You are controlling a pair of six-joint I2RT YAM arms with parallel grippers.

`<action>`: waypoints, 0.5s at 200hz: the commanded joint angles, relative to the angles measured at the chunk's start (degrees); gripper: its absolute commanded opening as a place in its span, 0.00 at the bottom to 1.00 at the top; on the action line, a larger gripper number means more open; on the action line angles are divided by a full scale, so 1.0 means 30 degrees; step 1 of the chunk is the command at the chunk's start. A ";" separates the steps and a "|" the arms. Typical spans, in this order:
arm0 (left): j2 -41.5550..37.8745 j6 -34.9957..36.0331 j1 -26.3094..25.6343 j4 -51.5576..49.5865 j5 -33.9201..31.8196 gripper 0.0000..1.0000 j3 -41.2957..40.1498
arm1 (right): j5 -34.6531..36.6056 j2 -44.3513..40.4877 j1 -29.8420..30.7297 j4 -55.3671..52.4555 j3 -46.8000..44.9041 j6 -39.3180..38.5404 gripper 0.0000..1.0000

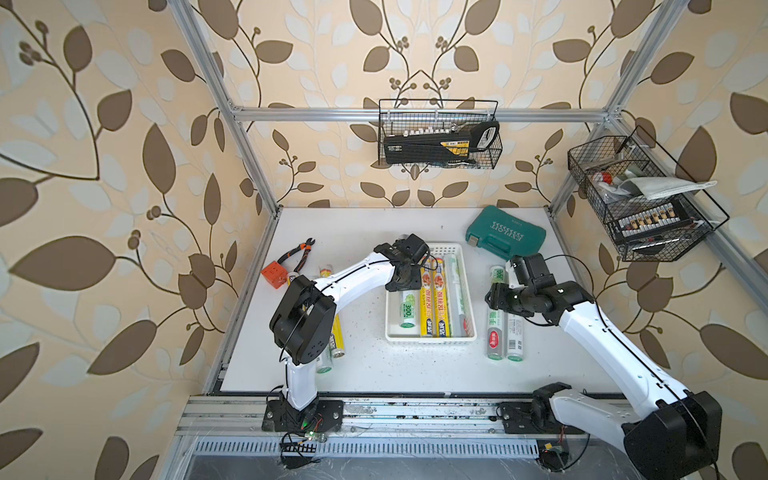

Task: Put the plastic wrap into the basket
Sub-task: Place the plastic wrap in the basket.

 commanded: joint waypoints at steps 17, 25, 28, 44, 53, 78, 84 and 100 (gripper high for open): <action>0.0149 -0.0284 -0.0176 0.1053 0.0398 0.34 0.0581 | -0.0224 -0.0256 -0.0193 -0.0141 -0.0338 -0.0275 0.63; 0.0311 -0.0253 -0.0166 0.1024 0.0477 0.34 0.0623 | -0.0241 -0.0257 -0.0219 -0.0171 -0.0337 -0.0303 0.63; 0.0375 -0.0255 -0.0177 0.1024 0.0490 0.34 0.0647 | -0.0241 -0.0282 -0.0238 -0.0171 -0.0336 -0.0304 0.63; 0.0708 -0.0227 -0.0163 0.0951 0.0590 0.34 0.0639 | -0.0270 -0.0299 -0.0249 -0.0214 -0.0280 -0.0333 0.63; 0.0907 -0.0226 -0.0154 0.0865 0.0644 0.34 0.0677 | -0.0293 -0.0338 -0.0291 -0.0251 -0.0251 -0.0365 0.63; 0.1323 -0.0226 -0.0168 0.0621 0.0727 0.34 0.0768 | -0.0320 -0.0401 -0.0383 -0.0324 -0.0214 -0.0444 0.63; 0.1386 -0.0253 -0.0154 0.0586 0.0772 0.34 0.0768 | -0.0318 -0.0396 -0.0397 -0.0347 -0.0186 -0.0467 0.63; 0.1472 -0.0271 -0.0154 0.0614 0.0847 0.35 0.0706 | -0.0350 -0.0396 -0.0440 -0.0361 -0.0173 -0.0509 0.63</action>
